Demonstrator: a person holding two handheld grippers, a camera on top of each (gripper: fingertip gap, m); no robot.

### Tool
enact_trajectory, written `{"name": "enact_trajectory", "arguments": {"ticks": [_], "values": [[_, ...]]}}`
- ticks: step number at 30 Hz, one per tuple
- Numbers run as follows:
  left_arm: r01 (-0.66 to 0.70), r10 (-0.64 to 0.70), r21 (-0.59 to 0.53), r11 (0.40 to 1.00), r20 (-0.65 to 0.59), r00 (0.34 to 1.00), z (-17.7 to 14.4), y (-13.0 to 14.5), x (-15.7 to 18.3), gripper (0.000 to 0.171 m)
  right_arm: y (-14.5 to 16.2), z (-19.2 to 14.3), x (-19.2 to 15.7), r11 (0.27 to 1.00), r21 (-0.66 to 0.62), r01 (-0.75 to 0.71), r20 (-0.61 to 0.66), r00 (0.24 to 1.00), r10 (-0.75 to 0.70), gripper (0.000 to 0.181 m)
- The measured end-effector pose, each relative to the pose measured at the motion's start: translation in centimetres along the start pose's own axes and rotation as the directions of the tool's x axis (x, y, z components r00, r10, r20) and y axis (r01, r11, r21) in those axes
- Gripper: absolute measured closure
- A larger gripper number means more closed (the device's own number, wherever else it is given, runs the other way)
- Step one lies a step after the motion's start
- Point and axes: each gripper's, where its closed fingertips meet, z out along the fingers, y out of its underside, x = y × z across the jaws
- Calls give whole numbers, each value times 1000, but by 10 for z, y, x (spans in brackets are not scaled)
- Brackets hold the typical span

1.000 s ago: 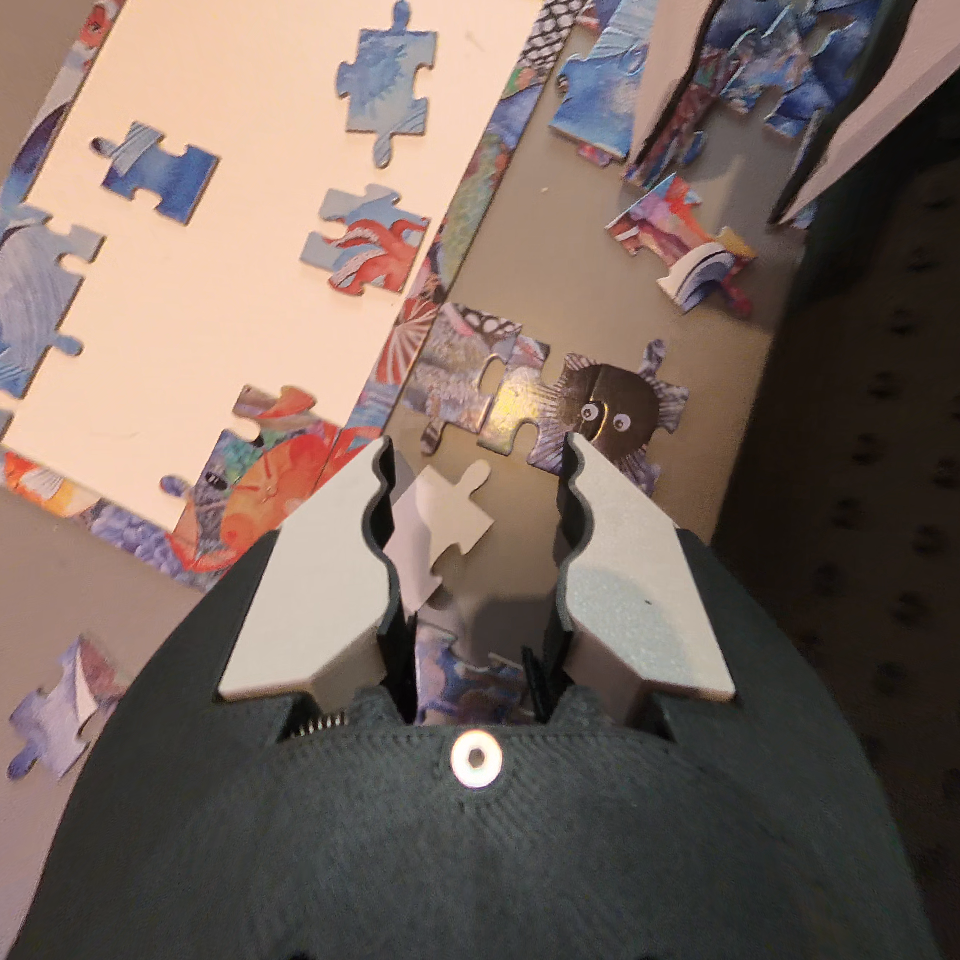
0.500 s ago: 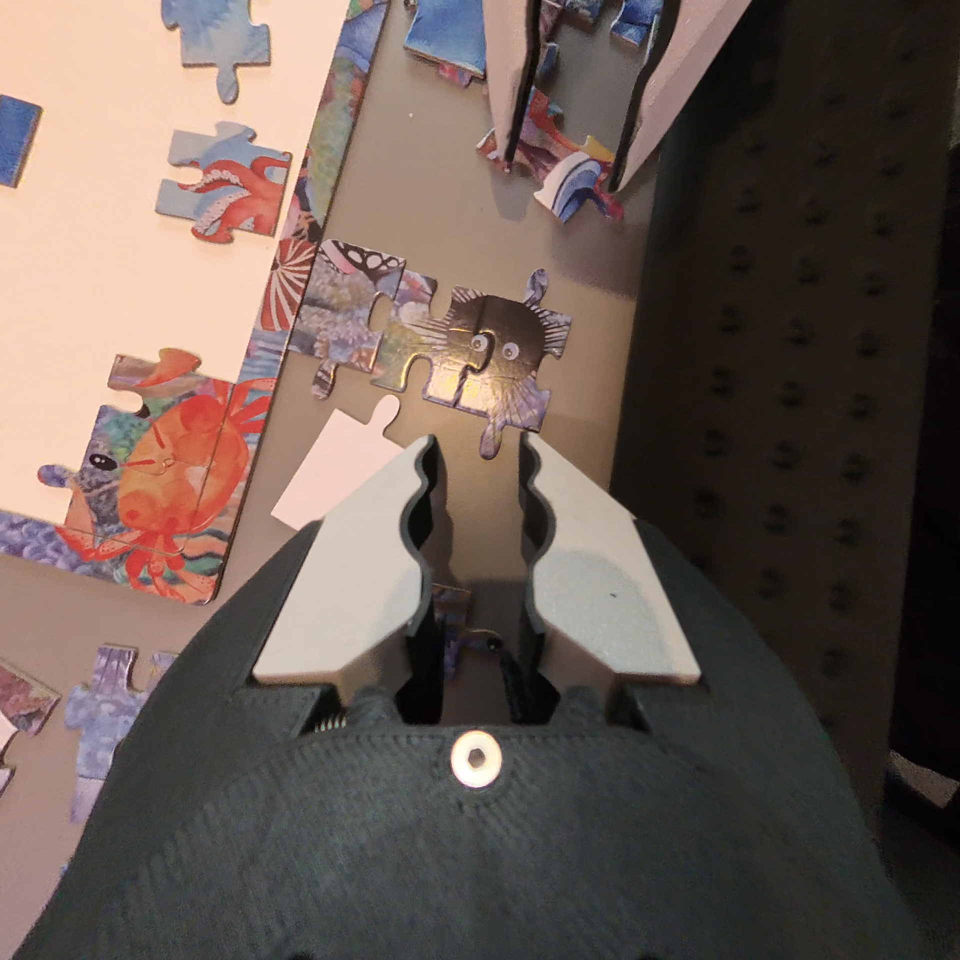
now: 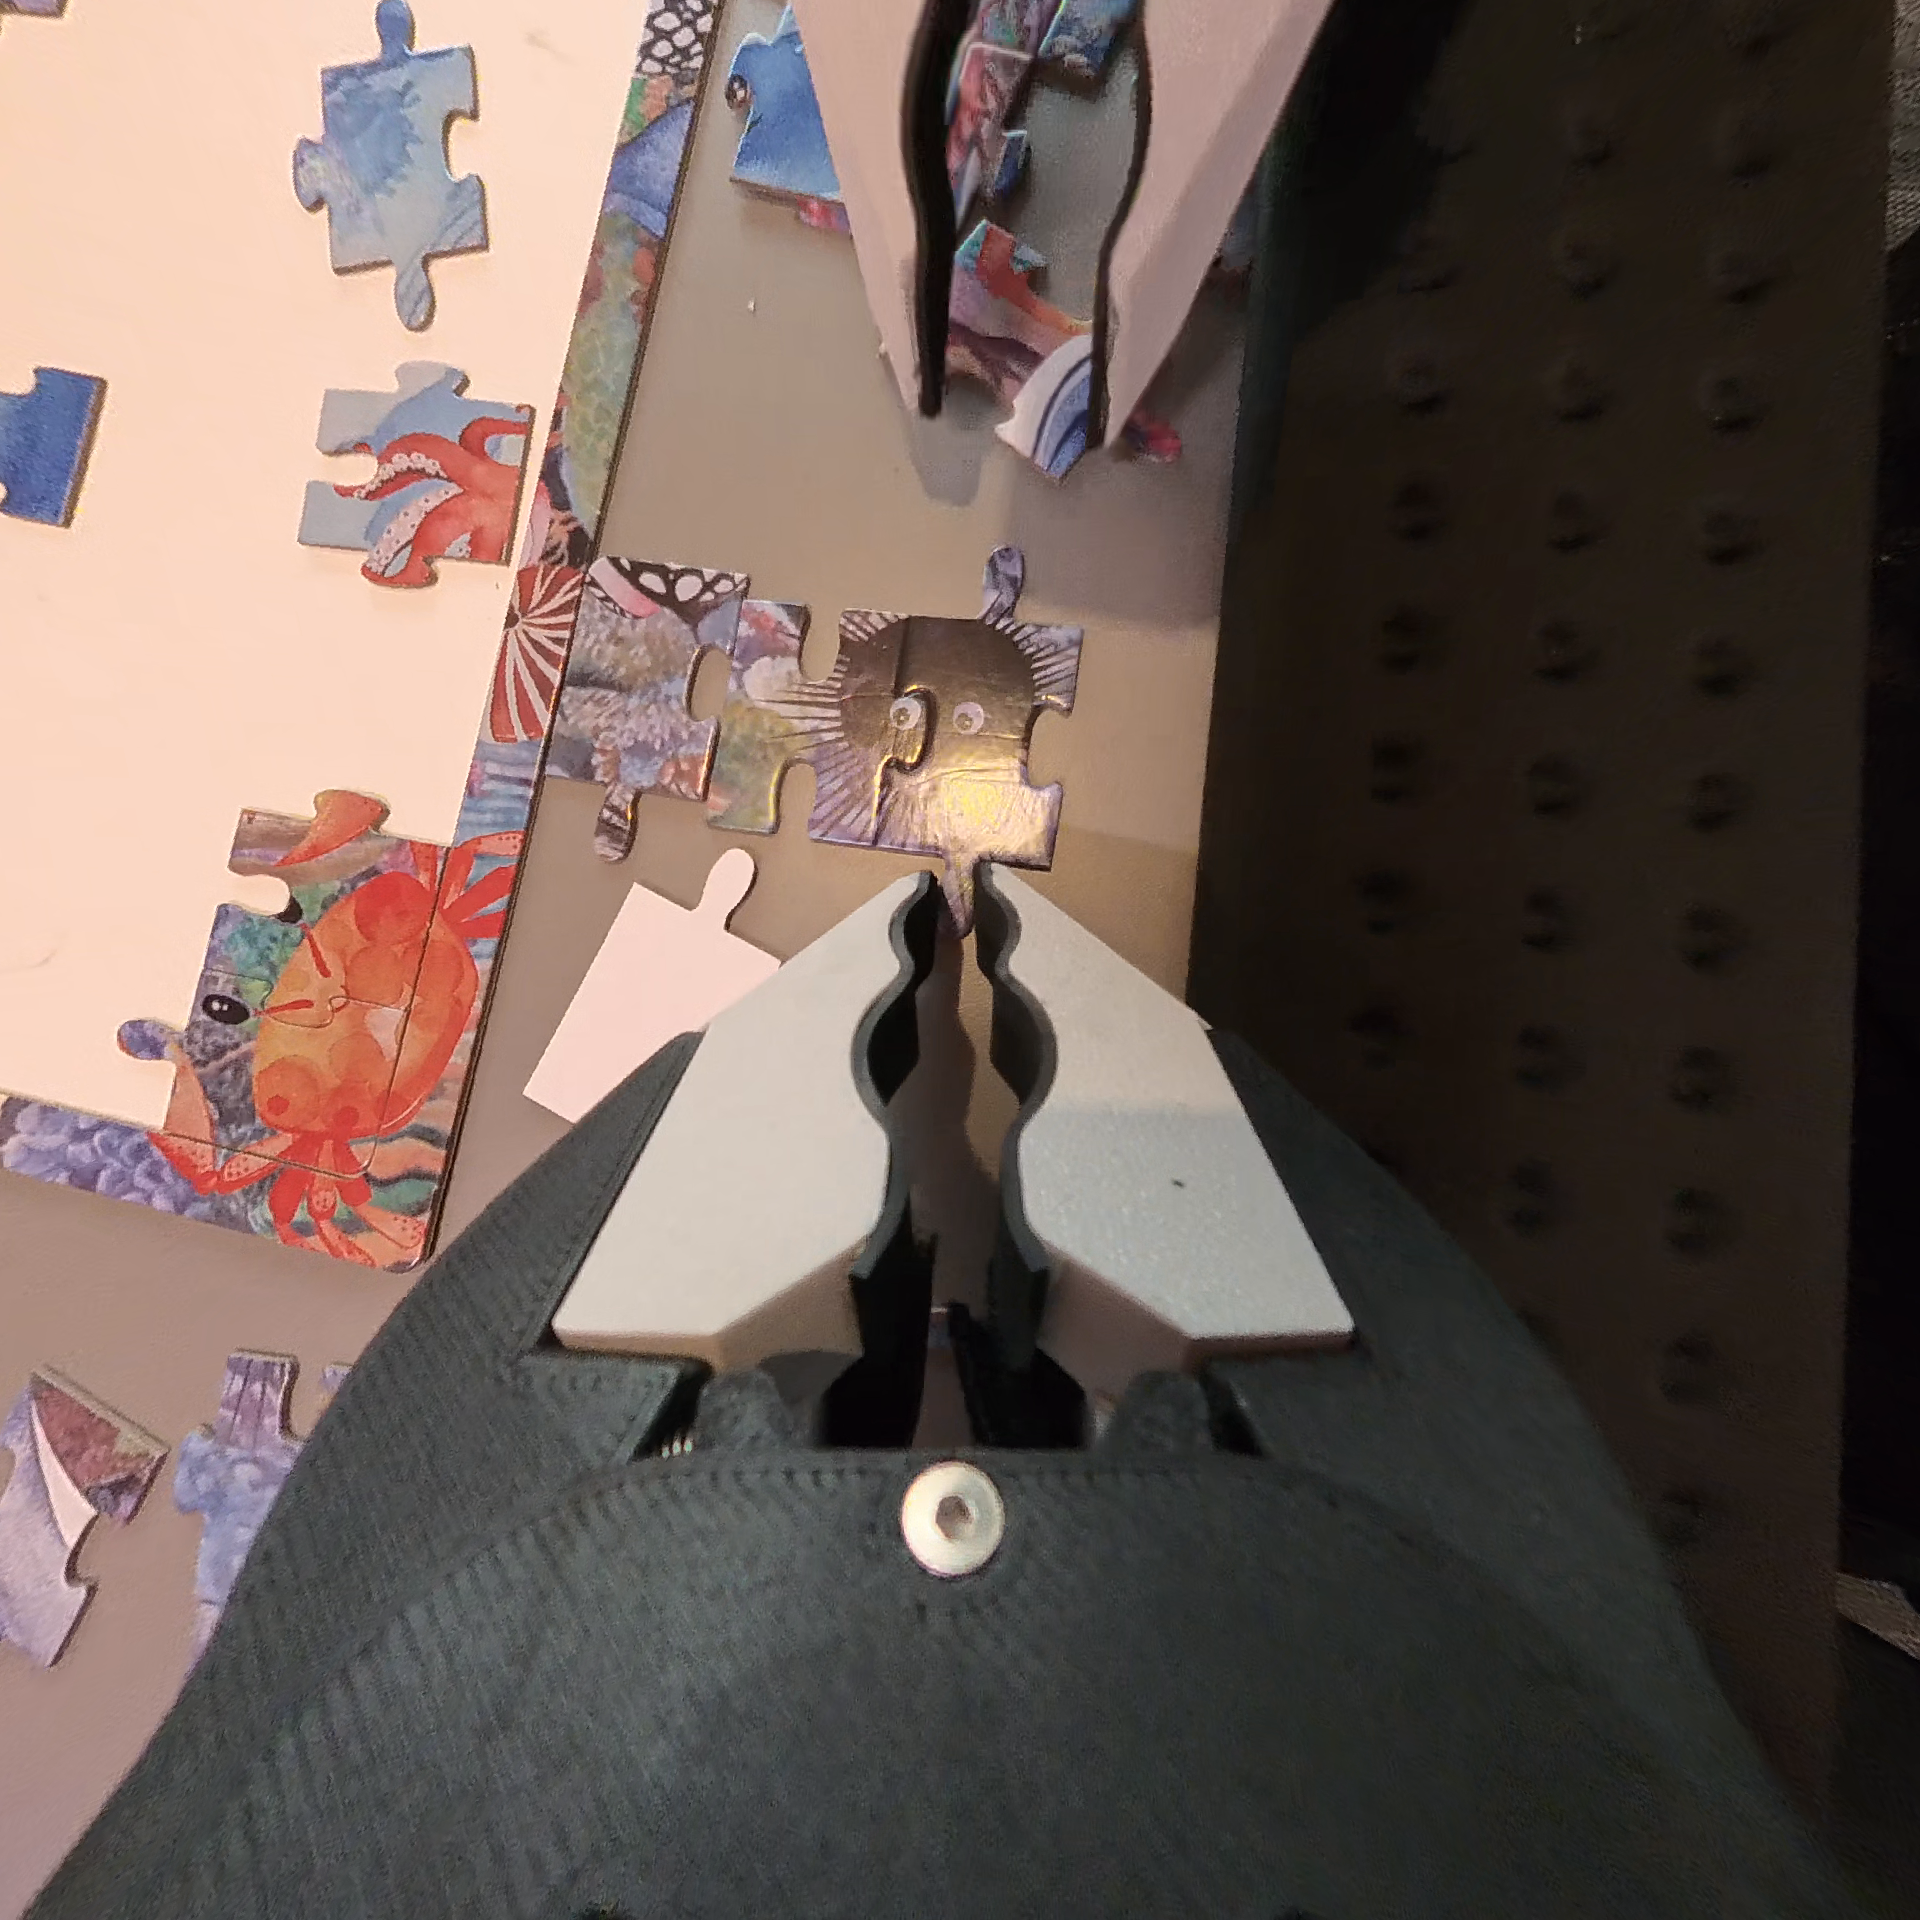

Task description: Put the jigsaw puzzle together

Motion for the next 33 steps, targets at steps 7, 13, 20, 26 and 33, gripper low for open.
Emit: {"name": "enact_trajectory", "arguments": {"ticks": [7, 13, 20, 26, 33], "values": [[1, -2, 37, 999, 19, 1000, -6, -6, 4, 166, 16, -32, 12, 997, 40, -60, -49, 997, 62, 156], [33, -34, 78, 996, 15, 999, -13, -13, 7, 167, 29, -62, 18, 992, 81, -101, -102, 989, 109, 156], [59, -62, 122, 991, 24, 998, -16, -21, 13, 167, 45, -89, 19, 978, 133, -161, -143, 973, 179, 156], [81, -87, 174, 981, 32, 996, -16, -31, 16, 171, 46, -81, 7, 981, 138, -137, -164, 974, 159, 156], [84, -90, 169, 982, 31, 995, -11, -33, 16, 171, 47, -60, 0, 998, 45, -36, -267, 963, 46, 156]]}}
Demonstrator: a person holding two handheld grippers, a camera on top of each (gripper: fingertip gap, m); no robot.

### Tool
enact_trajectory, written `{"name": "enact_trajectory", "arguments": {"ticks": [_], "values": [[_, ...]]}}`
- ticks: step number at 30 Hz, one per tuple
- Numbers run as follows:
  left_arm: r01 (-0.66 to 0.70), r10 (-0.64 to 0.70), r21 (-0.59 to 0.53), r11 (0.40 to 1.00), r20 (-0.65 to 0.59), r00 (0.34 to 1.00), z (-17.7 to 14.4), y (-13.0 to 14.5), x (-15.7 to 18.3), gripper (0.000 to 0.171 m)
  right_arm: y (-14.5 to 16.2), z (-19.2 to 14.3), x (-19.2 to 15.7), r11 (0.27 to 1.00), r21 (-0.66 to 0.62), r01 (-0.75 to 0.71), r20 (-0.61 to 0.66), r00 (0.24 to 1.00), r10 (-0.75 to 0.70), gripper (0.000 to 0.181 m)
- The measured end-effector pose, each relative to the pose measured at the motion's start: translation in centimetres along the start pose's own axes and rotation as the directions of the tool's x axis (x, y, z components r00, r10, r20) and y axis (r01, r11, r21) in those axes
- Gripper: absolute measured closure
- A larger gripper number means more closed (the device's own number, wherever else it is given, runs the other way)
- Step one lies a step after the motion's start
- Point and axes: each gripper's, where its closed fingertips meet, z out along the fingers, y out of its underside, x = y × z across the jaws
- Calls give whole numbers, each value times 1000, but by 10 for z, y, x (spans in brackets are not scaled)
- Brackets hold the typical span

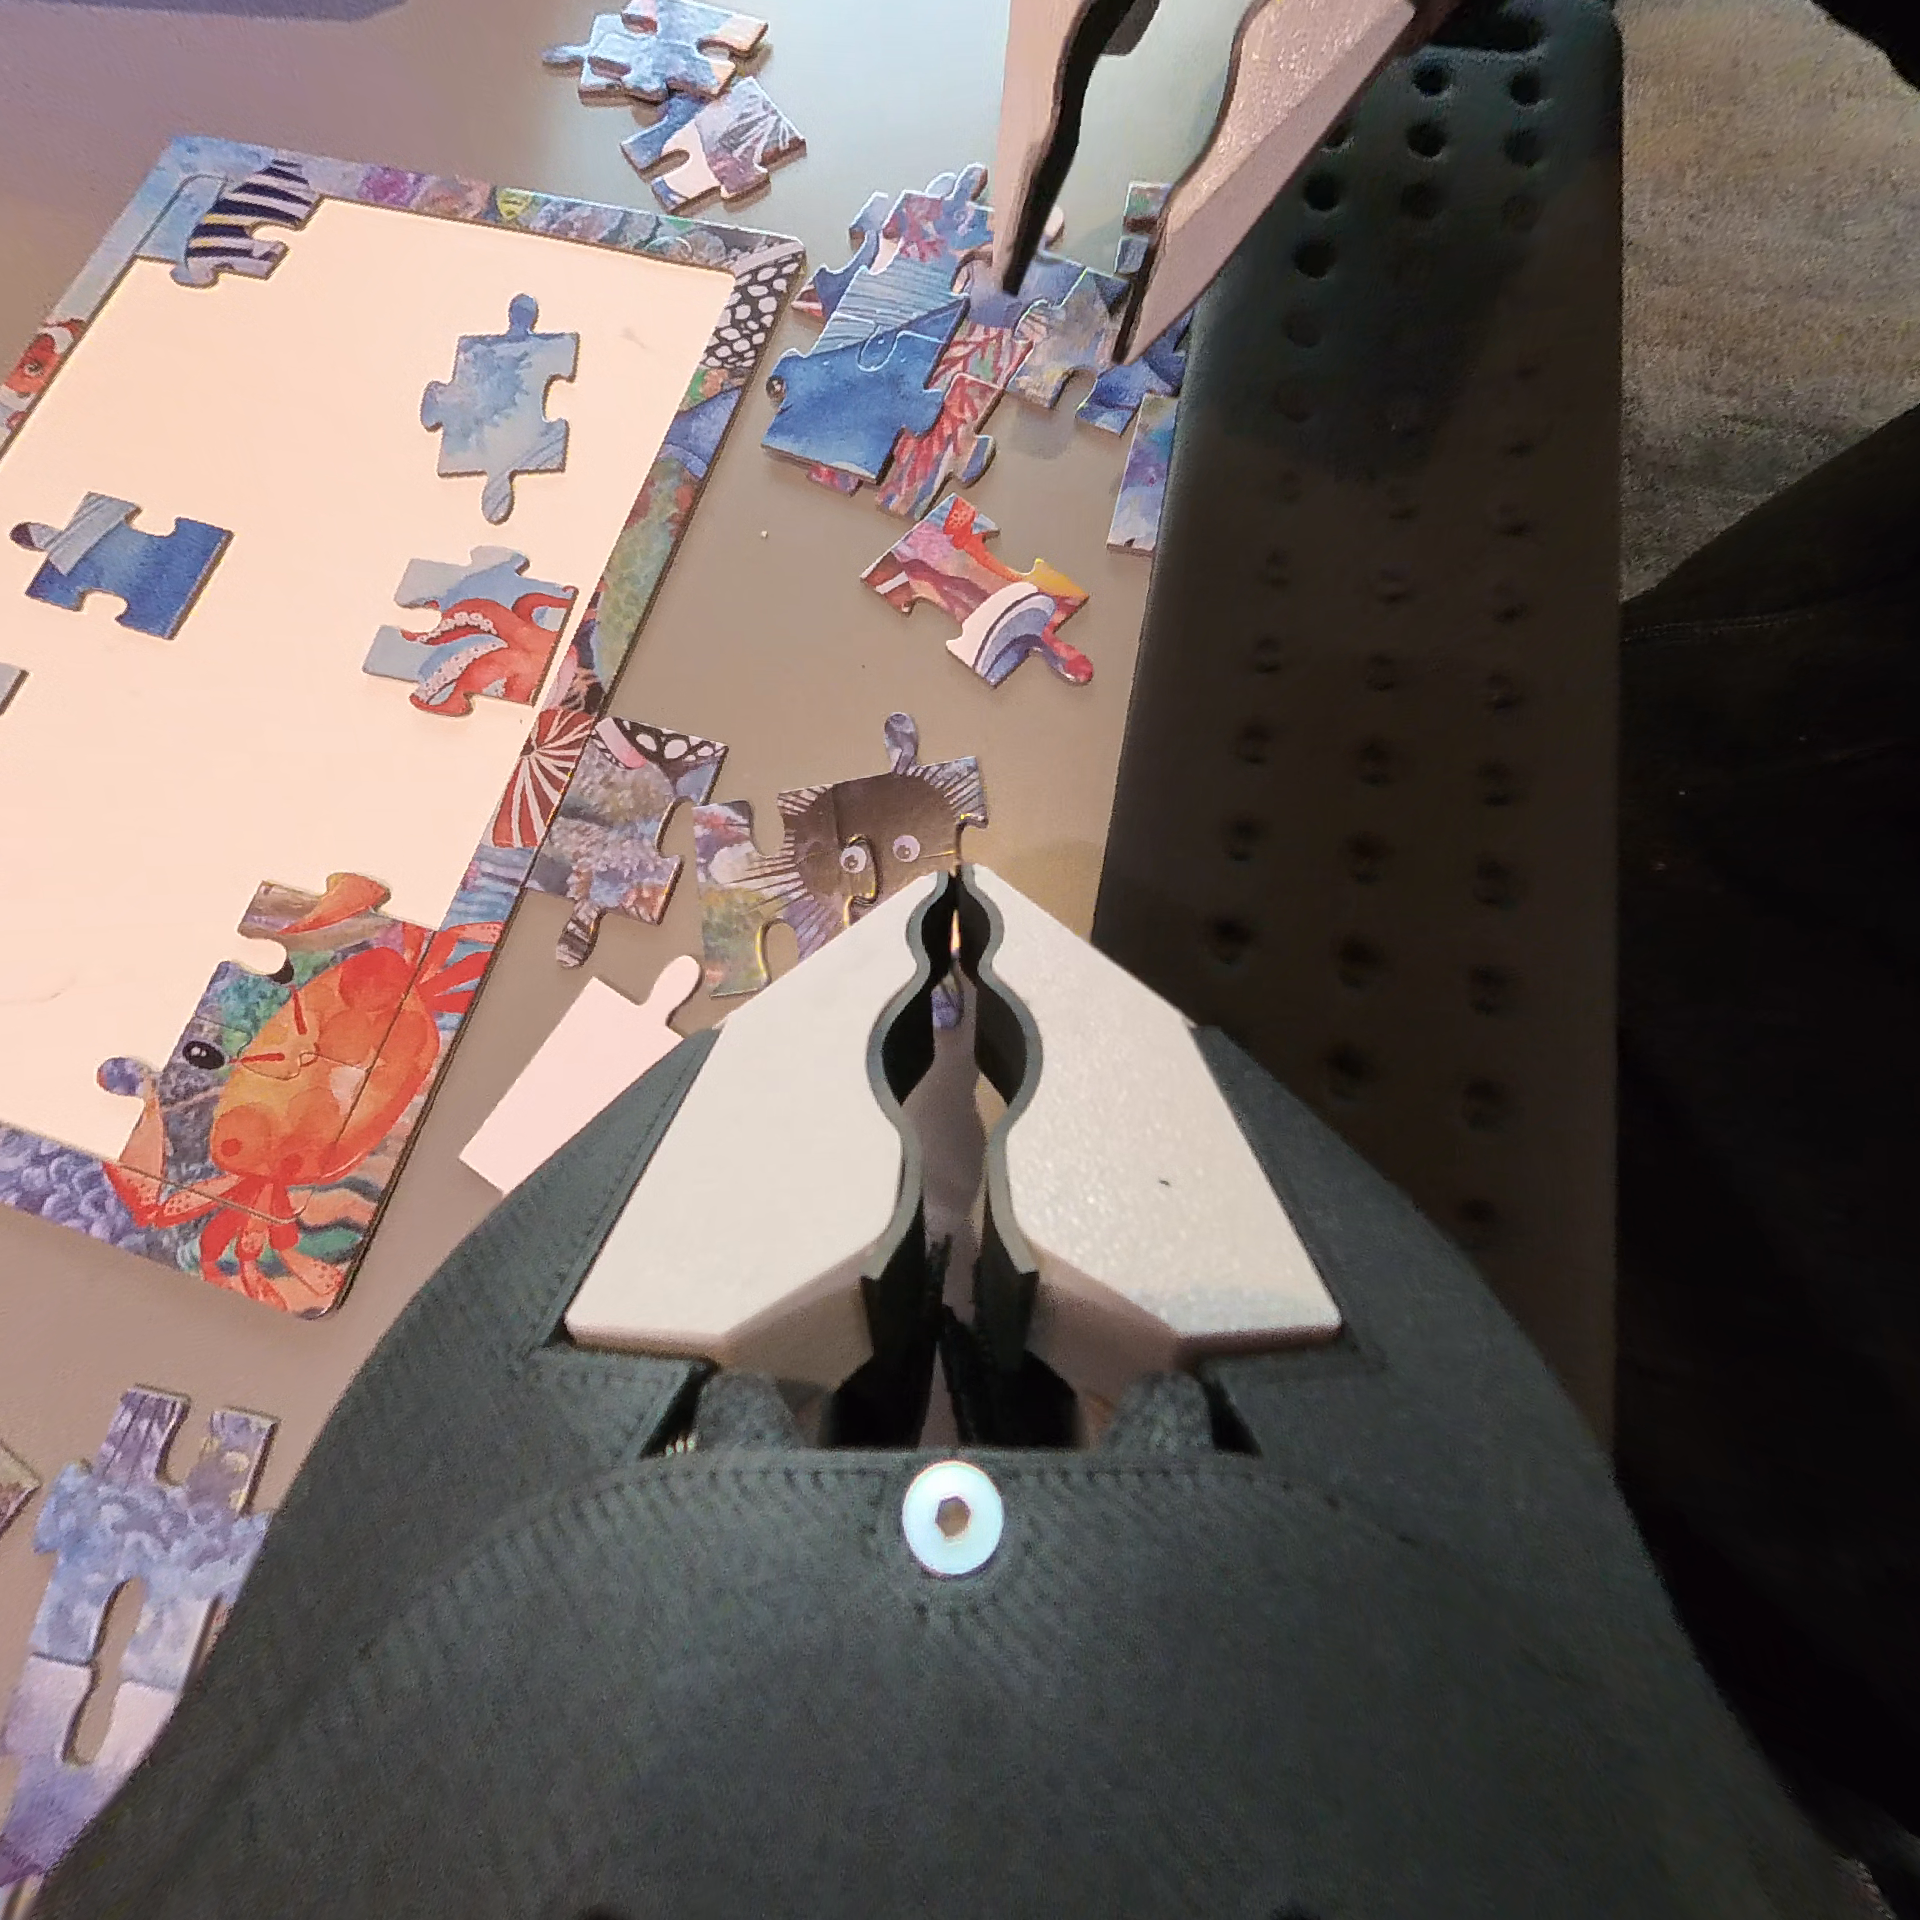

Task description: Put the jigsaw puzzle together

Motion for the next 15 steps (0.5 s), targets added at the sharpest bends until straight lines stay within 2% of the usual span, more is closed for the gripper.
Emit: {"name": "enact_trajectory", "arguments": {"ticks": [5, 9, 13, 15], "values": [[-11, 12, -21, 1000, 12, 1000, -6, 1, -8, 171, 11, -14, 18, 999, -10, -36, -58, 998, 35, 152], [-19, 19, -16, 1000, 3, 1000, -4, -9, -15, 155, 36, -25, 39, 988, -56, -141, -59, 989, 138, 136], [-49, 46, -37, 998, -68, 997, 14, -23, -15, 144, 43, -17, 40, 984, -85, -156, -13, 988, 156, 123], [-77, 71, -57, 995, -86, 994, 27, -29, -16, 140, 44, -7, 43, 982, -100, -158, -11, 987, 158, 124]]}}
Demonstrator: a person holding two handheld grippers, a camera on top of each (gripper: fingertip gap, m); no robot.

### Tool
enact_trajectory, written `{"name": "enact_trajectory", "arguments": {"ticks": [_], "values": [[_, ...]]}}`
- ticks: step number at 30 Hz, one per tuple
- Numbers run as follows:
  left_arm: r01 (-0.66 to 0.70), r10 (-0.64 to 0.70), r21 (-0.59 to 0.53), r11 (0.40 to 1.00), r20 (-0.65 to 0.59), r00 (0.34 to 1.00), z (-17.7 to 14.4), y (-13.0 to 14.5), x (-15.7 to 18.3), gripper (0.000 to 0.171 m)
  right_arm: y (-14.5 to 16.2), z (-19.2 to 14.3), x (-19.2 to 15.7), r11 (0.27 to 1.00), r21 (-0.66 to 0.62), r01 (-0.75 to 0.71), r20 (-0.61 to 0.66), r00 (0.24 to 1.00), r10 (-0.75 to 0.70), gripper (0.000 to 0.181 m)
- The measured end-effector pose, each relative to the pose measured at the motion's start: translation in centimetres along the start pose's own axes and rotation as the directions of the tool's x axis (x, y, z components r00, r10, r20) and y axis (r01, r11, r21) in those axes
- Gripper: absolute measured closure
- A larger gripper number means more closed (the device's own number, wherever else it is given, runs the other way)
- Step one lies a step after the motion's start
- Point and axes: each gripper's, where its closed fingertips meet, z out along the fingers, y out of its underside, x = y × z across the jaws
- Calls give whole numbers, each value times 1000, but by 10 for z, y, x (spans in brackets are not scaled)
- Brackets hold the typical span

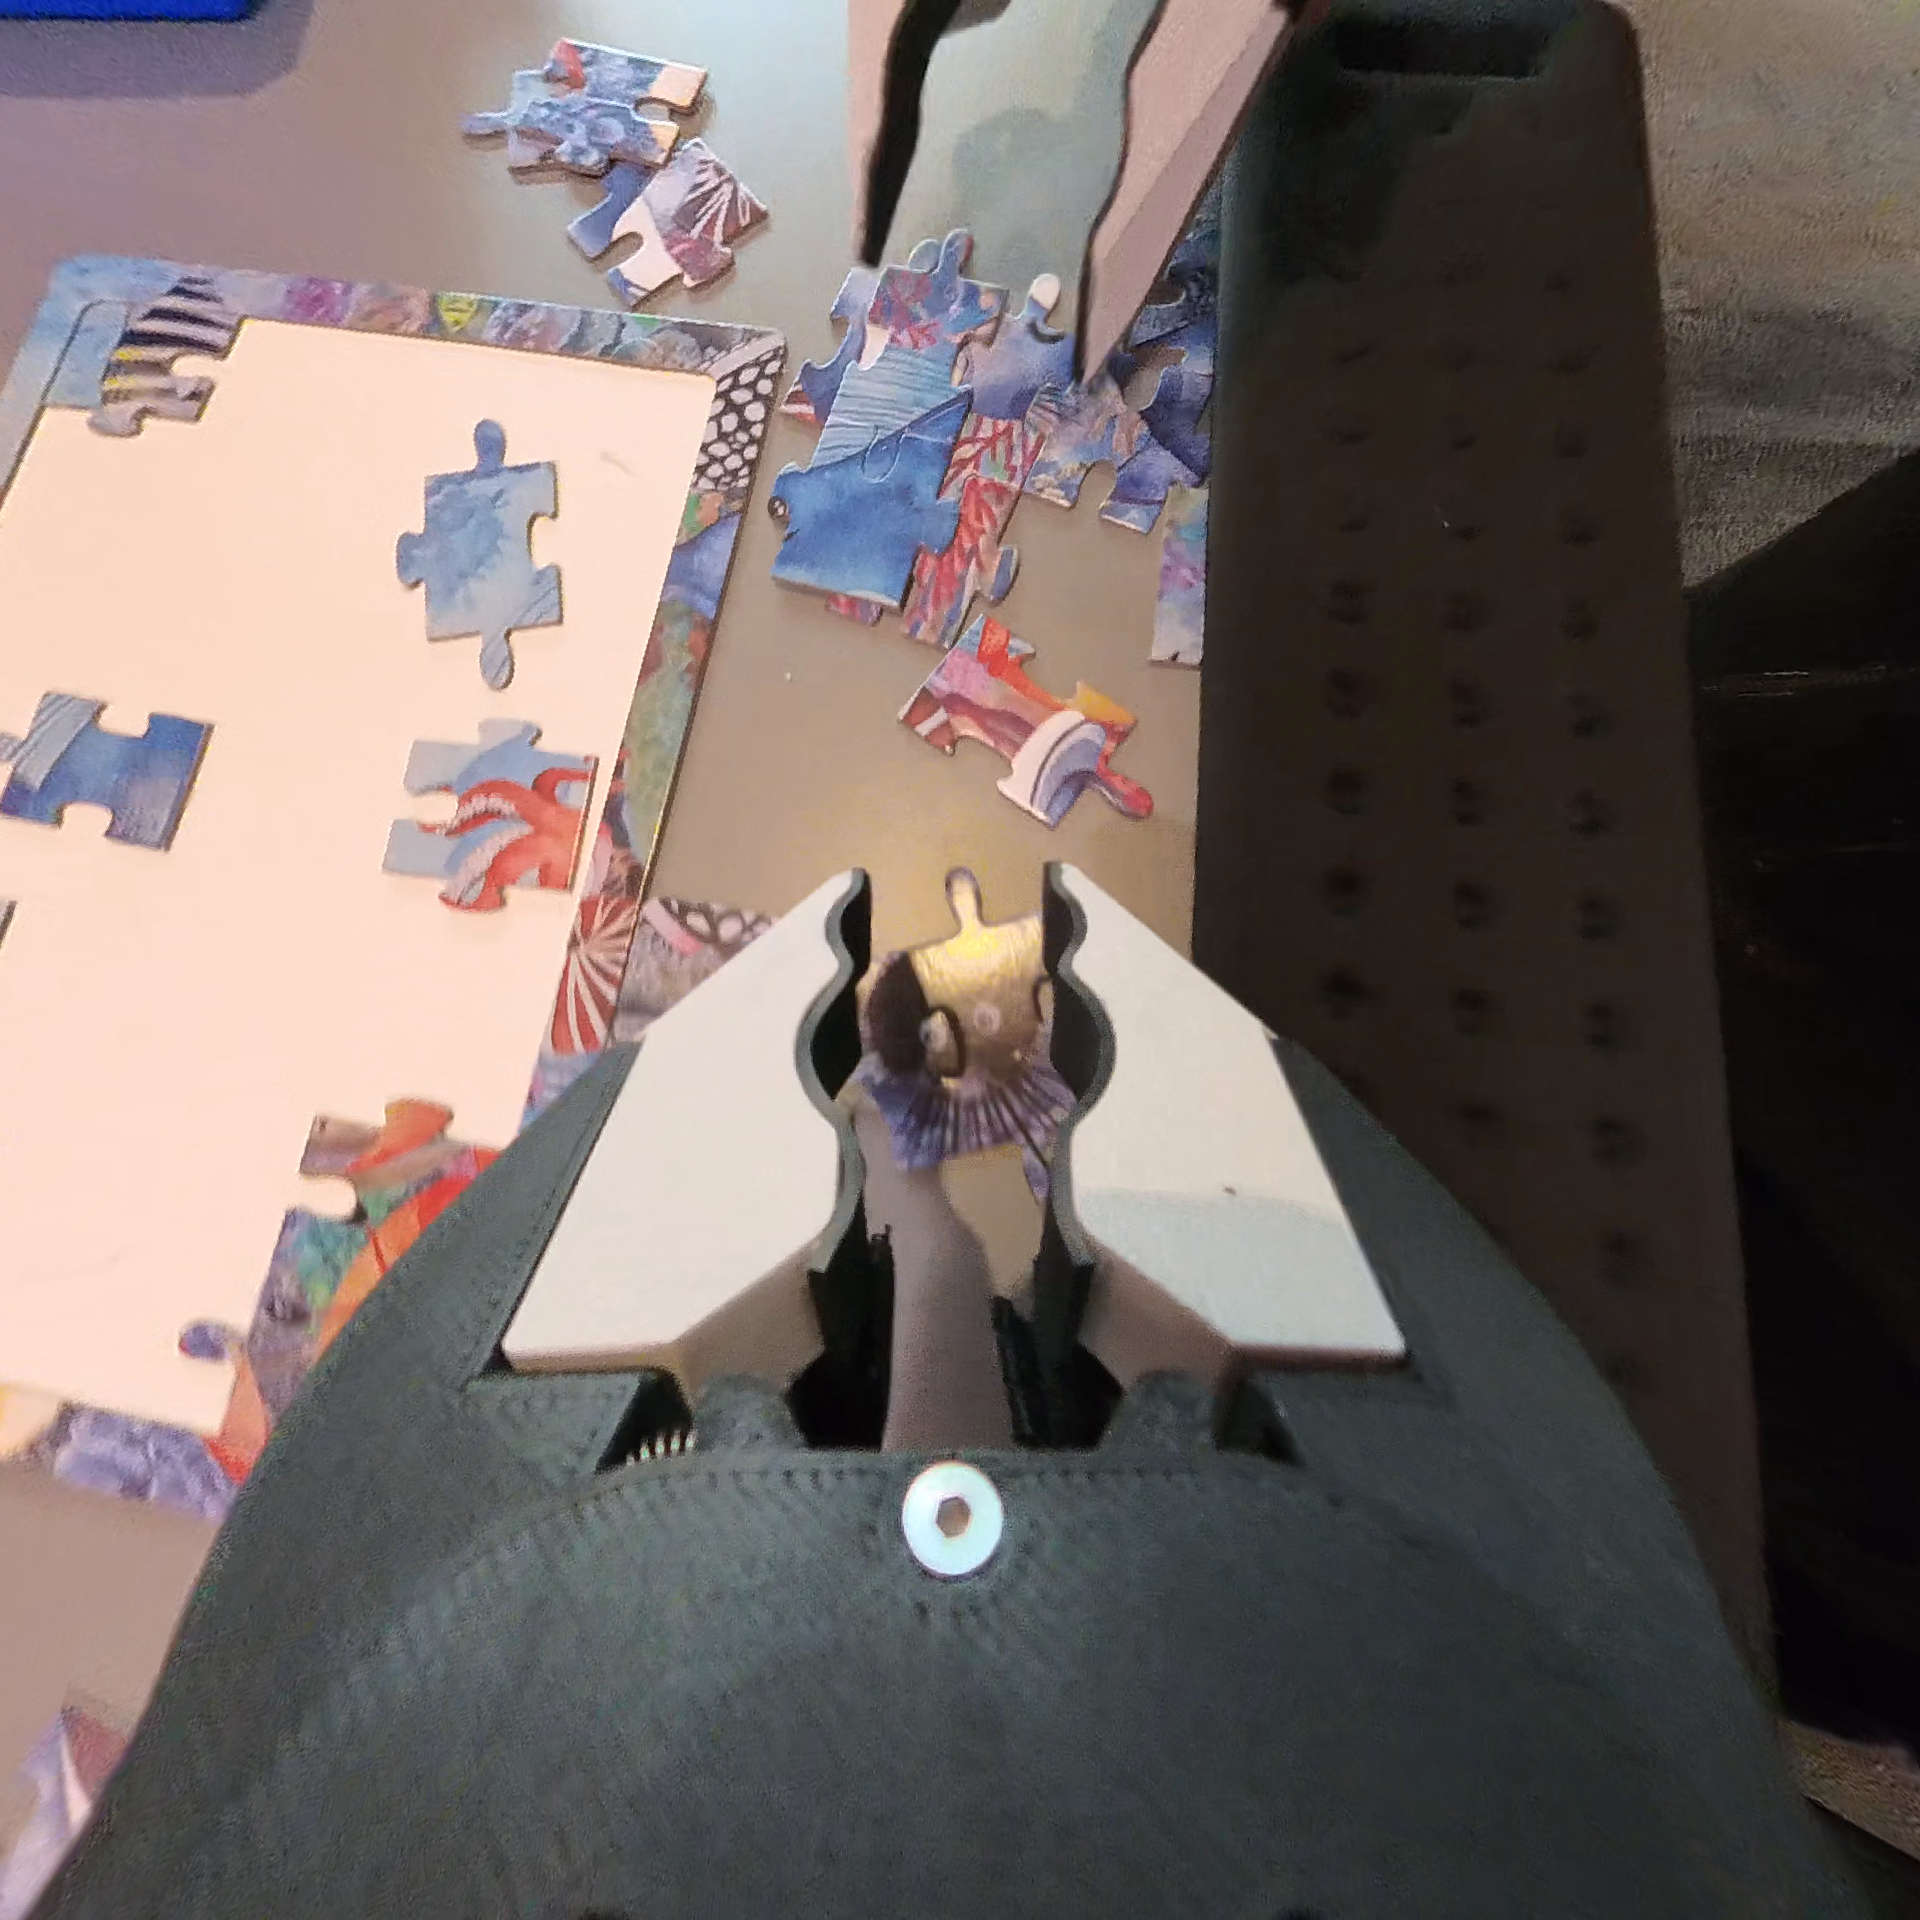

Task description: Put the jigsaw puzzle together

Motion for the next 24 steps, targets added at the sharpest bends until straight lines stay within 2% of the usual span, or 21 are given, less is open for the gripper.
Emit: {"name": "enact_trajectory", "arguments": {"ticks": [3, 5, 6, 9, 10, 16, 24], "values": [[-32, 31, -21, 999, -20, 999, 19, -11, -6, 139, 2, 11, 8, 1000, -20, -17, 12, 1000, 17, 128], [-40, 39, -18, 999, -40, 998, 30, -21, -9, 138, -1, 14, 8, 1000, -4, -27, 50, 998, 27, 138], [-45, 44, -15, 999, -48, 998, 36, -25, -11, 138, -1, 13, 8, 1000, -3, -16, 55, 998, 16, 153], [-59, 56, -31, 998, -69, 996, 51, -32, -17, 137, 0, 13, 9, 1000, 2, -9, 66, 998, 9, 158], [-61, 58, -36, 997, -79, 995, 56, -34, -17, 136, 0, 12, 10, 1000, 4, -3, 64, 998, 2, 164], [-74, 71, -35, 997, -94, 993, 66, -44, -22, 132, 5, 4, 16, 1000, 29, -10, 55, 998, 9, 165], [-85, 82, -39, 996, -88, 993, 68, -52, -33, 130, 3, -24, 37, 996, 82, 16, -9, 1000, -15, 165]]}}
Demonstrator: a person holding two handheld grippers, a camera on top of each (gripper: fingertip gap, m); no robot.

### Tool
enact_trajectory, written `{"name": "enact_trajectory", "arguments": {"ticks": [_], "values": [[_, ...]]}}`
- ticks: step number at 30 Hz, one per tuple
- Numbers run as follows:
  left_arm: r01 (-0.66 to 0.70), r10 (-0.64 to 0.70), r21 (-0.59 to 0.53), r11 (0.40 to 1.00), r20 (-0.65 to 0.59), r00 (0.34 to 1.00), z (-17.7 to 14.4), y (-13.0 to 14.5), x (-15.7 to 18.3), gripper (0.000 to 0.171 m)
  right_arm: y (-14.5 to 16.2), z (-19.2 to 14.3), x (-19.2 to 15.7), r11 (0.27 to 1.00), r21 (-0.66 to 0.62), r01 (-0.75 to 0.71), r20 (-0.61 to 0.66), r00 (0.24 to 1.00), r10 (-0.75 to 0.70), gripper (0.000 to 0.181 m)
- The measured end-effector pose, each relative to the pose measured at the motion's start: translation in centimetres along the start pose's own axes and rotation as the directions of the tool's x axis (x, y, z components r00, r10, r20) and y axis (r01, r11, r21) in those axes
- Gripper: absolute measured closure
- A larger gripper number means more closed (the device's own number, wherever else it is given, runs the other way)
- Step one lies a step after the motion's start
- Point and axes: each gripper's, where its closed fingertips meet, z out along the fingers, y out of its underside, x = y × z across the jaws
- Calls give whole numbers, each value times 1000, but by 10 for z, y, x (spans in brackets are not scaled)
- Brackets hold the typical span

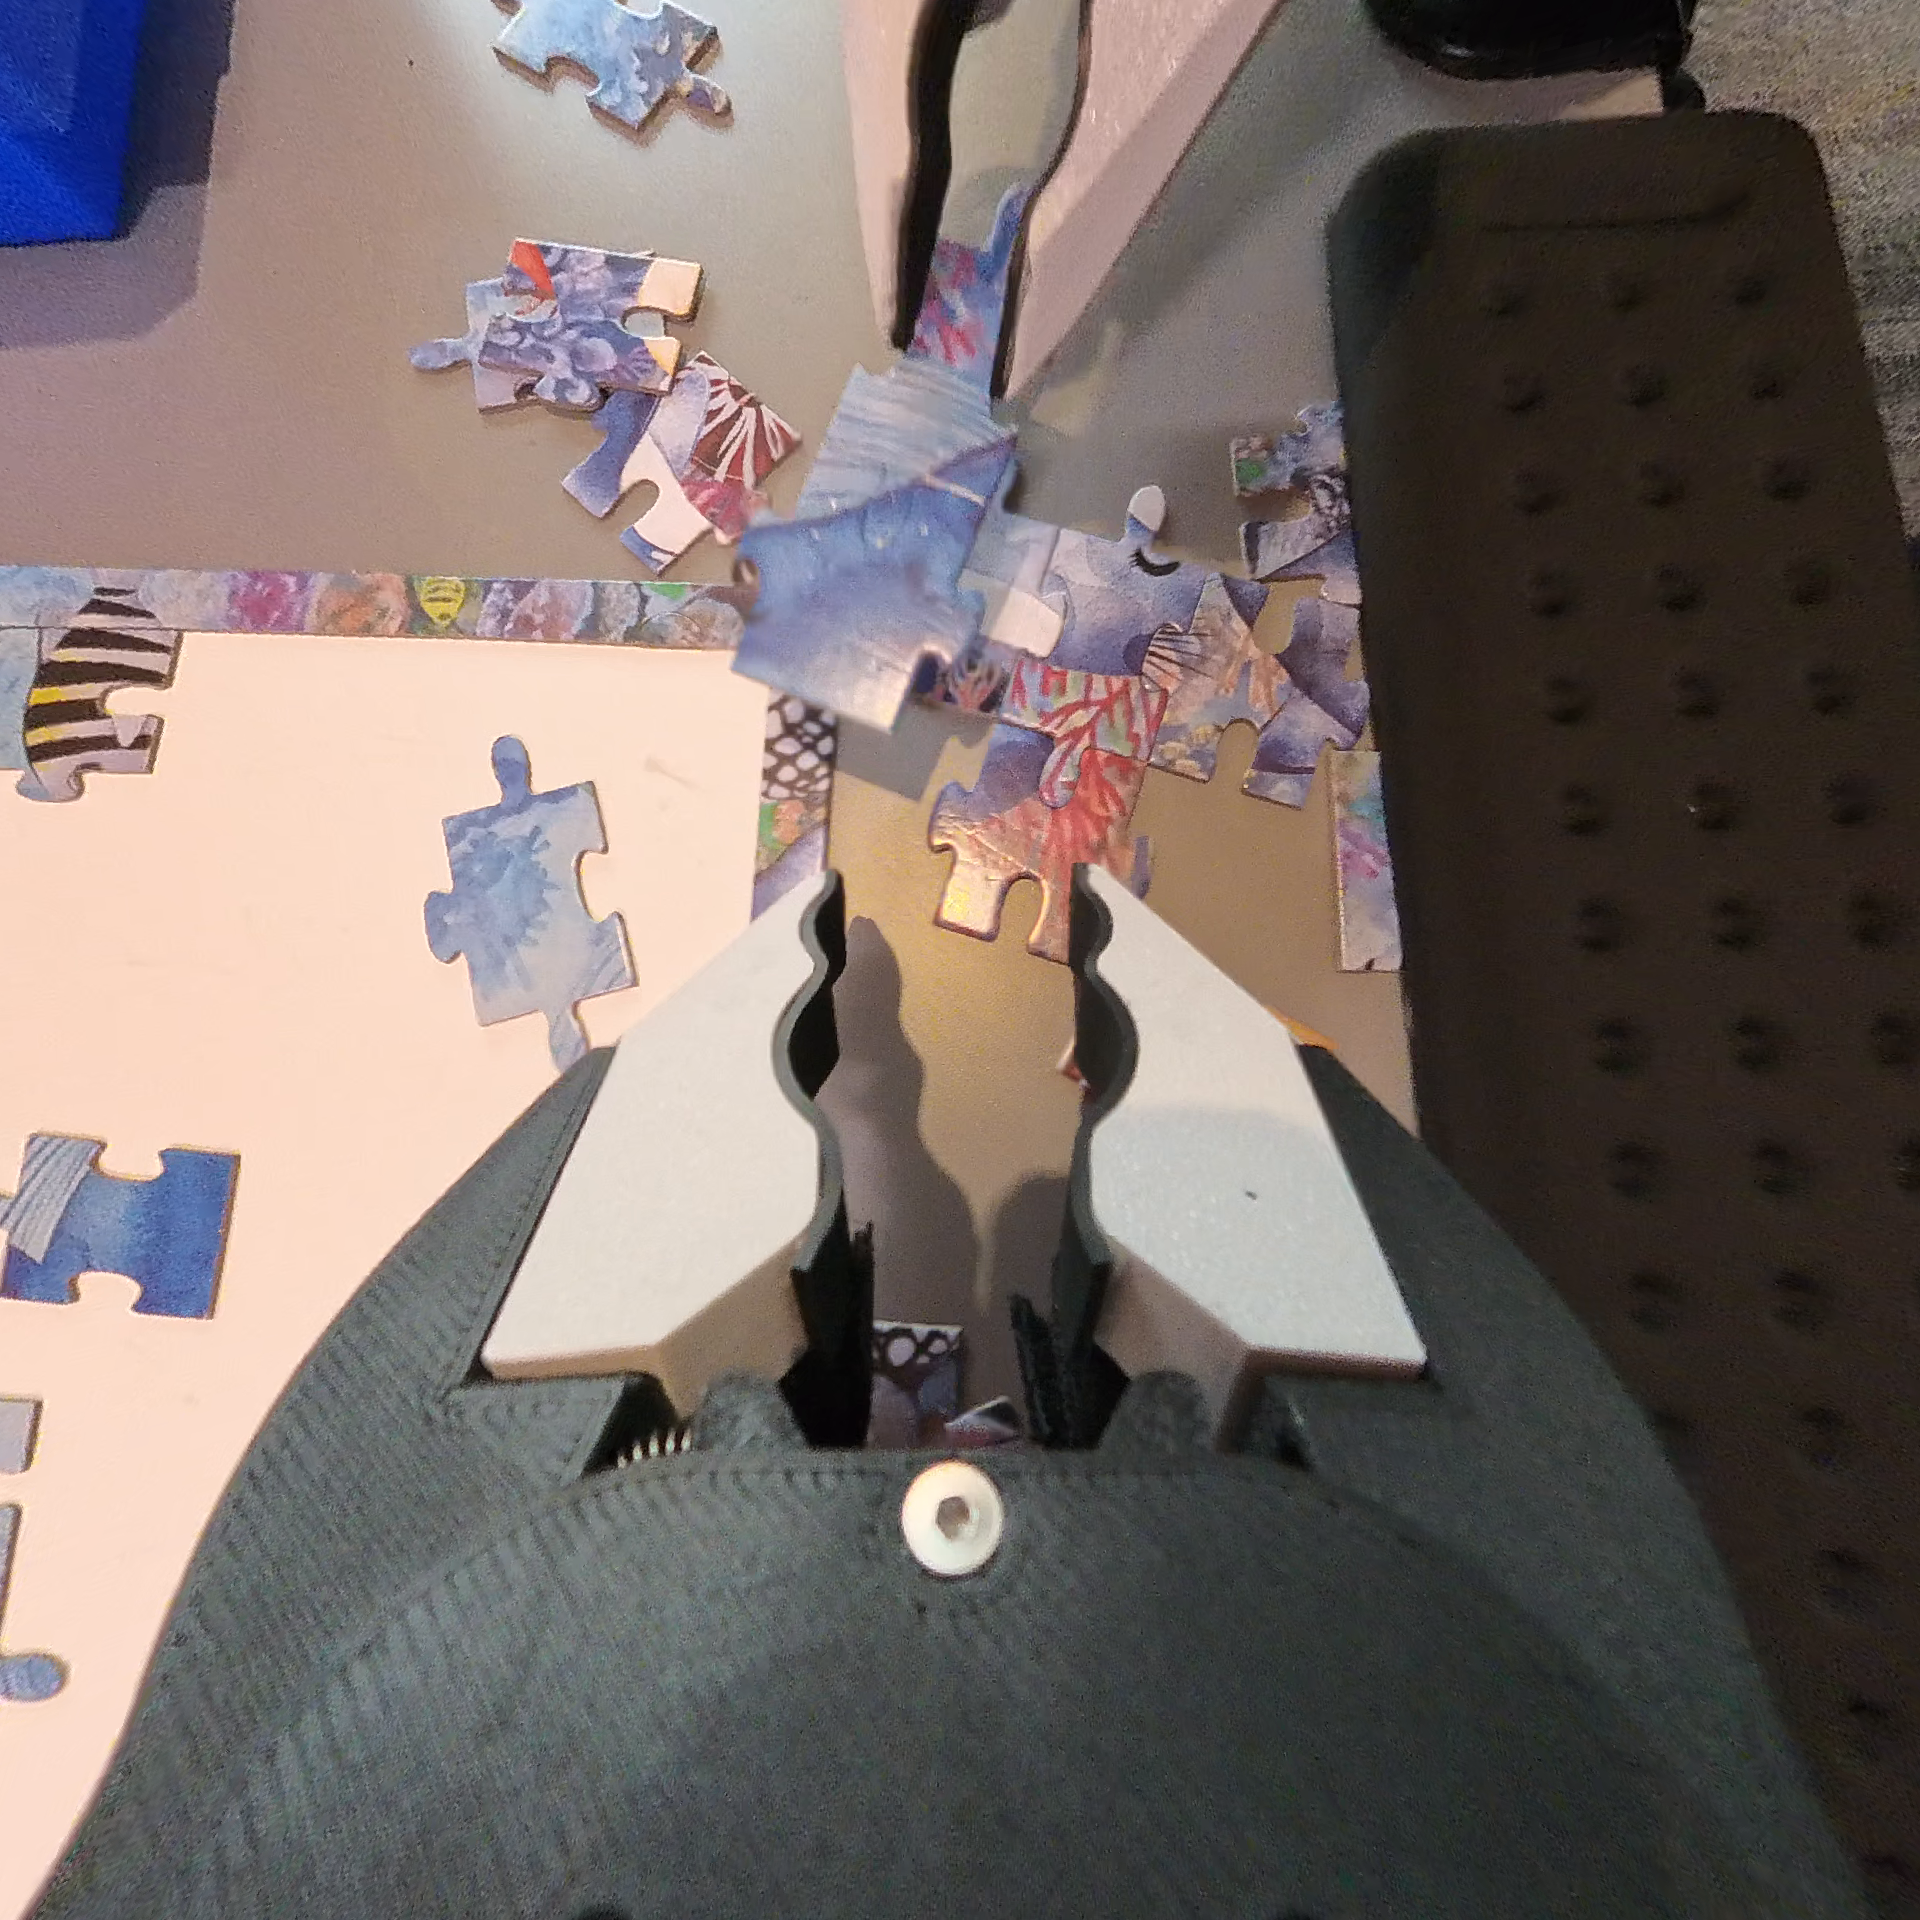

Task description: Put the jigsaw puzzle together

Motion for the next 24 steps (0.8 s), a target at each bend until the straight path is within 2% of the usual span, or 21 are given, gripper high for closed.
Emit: {"name": "enact_trajectory", "arguments": {"ticks": [5, 9, 15, 19, 24], "values": [[5, -4, -18, 1000, 25, 1000, -3, 5, -13, 128, -7, -9, 18, 999, 48, 11, -35, 999, -9, 165], [20, -17, -55, 998, 67, 998, -11, 17, -29, 127, -16, -1, 28, 999, 46, 14, -41, 999, -12, 165], [86, -81, -47, 995, 113, 990, -19, 28, -59, 128, -47, 28, 48, 1000, 8, 23, -44, 999, -22, 165], [114, -109, -45, 992, 112, 988, -11, 30, -70, 127, -59, 51, 76, 999, -43, 8, -88, 996, -12, 165], [124, -117, -51, 991, 118, 986, 2, 28, -78, 128, -66, 77, 90, 997, -78, 0, -70, 997, -6, 165]]}}
